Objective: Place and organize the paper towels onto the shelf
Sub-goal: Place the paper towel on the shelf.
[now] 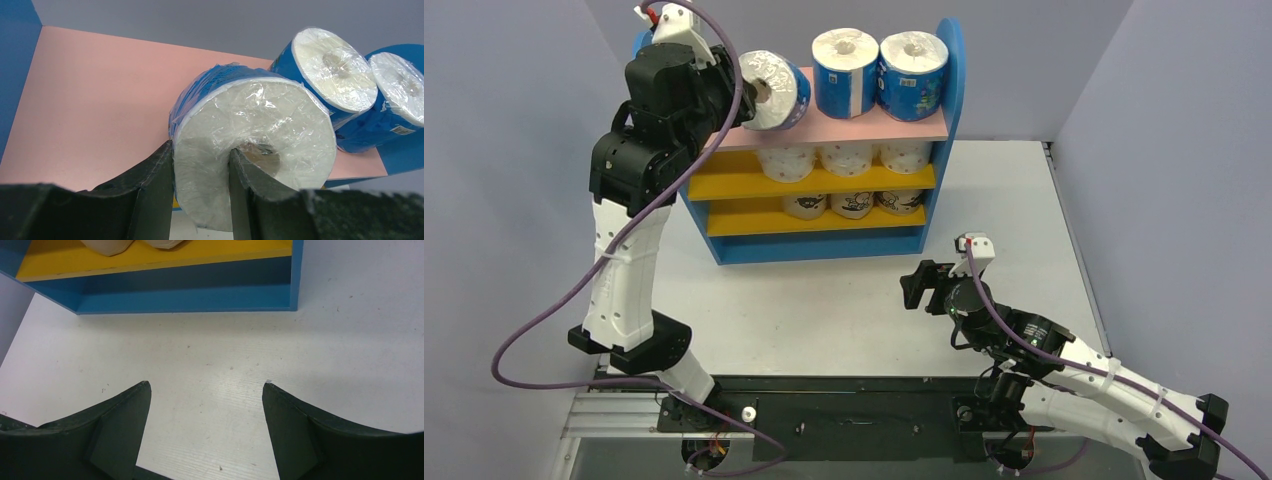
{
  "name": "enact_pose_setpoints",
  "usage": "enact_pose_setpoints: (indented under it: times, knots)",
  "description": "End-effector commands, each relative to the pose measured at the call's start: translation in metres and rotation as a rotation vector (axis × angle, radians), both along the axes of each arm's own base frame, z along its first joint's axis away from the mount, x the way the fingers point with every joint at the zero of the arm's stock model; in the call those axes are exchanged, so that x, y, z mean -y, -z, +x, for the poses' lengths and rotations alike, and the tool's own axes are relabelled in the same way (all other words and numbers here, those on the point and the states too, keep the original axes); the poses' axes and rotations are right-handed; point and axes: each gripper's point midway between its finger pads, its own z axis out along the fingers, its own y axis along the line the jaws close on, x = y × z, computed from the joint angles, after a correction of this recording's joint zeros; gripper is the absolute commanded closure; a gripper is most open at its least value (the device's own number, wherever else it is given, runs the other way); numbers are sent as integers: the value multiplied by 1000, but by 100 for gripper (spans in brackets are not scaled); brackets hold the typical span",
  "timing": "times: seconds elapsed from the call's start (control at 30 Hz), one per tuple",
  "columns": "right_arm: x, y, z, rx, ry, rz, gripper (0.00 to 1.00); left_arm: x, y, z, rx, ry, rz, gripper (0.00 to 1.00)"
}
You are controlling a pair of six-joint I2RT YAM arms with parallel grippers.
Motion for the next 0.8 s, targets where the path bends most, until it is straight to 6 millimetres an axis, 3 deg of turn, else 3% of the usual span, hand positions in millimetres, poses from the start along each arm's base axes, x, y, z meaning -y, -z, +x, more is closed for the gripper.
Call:
enact_pose_setpoints:
  times: [0.0, 0.33, 0.47, 0.57, 0.77]
  knots:
    - [1, -6, 5, 19, 21, 36, 23, -2, -23, 6, 82, -13, -26, 76]
    - [2, -6, 4, 19, 23, 39, 23, -3, -13, 18, 57, -14, -23, 65]
    - [3, -6, 4, 19, 26, 40, 23, -4, -16, 18, 66, -14, -27, 48]
    - [2, -5, 4, 17, 26, 39, 23, -3, -19, 17, 75, -9, -30, 28]
    - [2, -5, 5, 14, 26, 39, 22, -2, -23, 18, 92, -4, -36, 18]
